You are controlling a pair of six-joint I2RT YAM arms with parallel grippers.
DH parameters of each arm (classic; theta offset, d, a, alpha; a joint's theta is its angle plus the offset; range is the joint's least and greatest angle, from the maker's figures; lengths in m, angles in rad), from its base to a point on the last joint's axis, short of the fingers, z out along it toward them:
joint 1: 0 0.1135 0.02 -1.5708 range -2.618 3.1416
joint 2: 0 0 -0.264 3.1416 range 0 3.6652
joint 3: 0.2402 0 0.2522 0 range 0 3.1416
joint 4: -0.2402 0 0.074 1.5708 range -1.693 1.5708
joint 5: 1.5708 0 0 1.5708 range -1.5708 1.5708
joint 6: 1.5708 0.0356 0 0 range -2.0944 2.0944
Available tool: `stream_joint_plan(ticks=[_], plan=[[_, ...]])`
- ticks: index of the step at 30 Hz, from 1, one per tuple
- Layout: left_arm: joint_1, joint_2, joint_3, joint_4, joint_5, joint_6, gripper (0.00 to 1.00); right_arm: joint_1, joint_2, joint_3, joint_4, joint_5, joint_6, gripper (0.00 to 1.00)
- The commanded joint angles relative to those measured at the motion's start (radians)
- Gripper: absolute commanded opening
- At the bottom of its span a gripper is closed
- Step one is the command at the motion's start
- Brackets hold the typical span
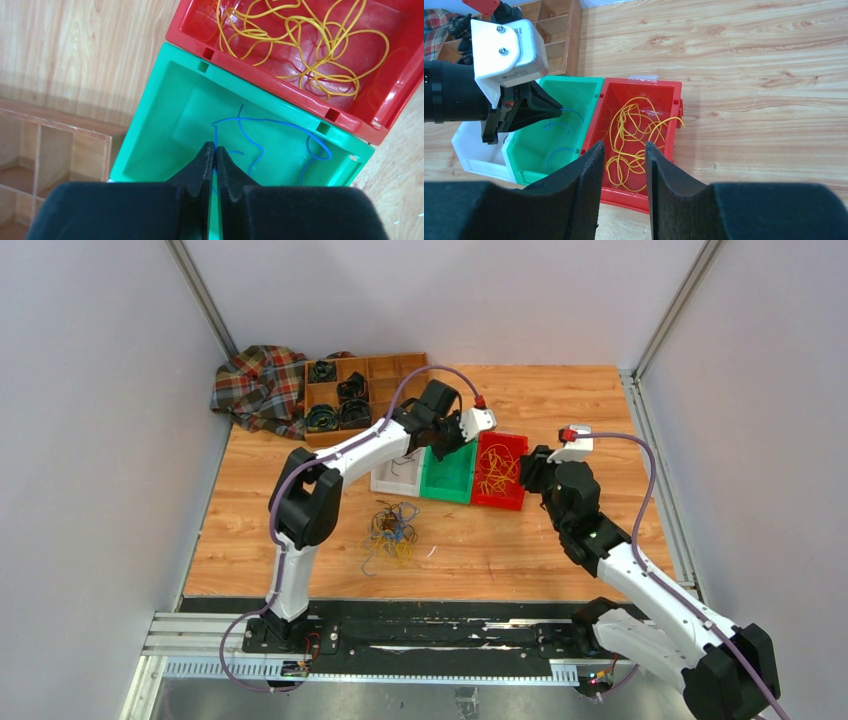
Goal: Untangle the cables
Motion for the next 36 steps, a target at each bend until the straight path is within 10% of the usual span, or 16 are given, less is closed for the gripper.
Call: stream_joint_plan(ticks=[1,5,15,28,36], plan=[[-0.008,0.003,0.009,0.021,-0.033,-0.02,0.2,-0.016,-0.019,0.014,-0.029,-0.002,-0.005,0.35],[-0.007,-0.051,0.051,-0.089,-0.047,-0.004,0.51,-0.017,-0.026,0.037,-0.048,-0.027,-0.019,0.35],[-0.003,-0.242,0.11,-0.375,-0.09,0.019,0.84,-0.017,0.01,0.095,-0.085,-0.07,-0.018,0.34],[0.167,-0.592,-0.396,-0.468,0.286,0.091,0.76,0.01,0.101,0.097,-0.026,-0.219,0.0,0.36],[0.15,-0.426,-0.425,-0.352,0.315,0.125,0.67,0.013,0.104,0.101,-0.038,-0.226,0.001,0.33]])
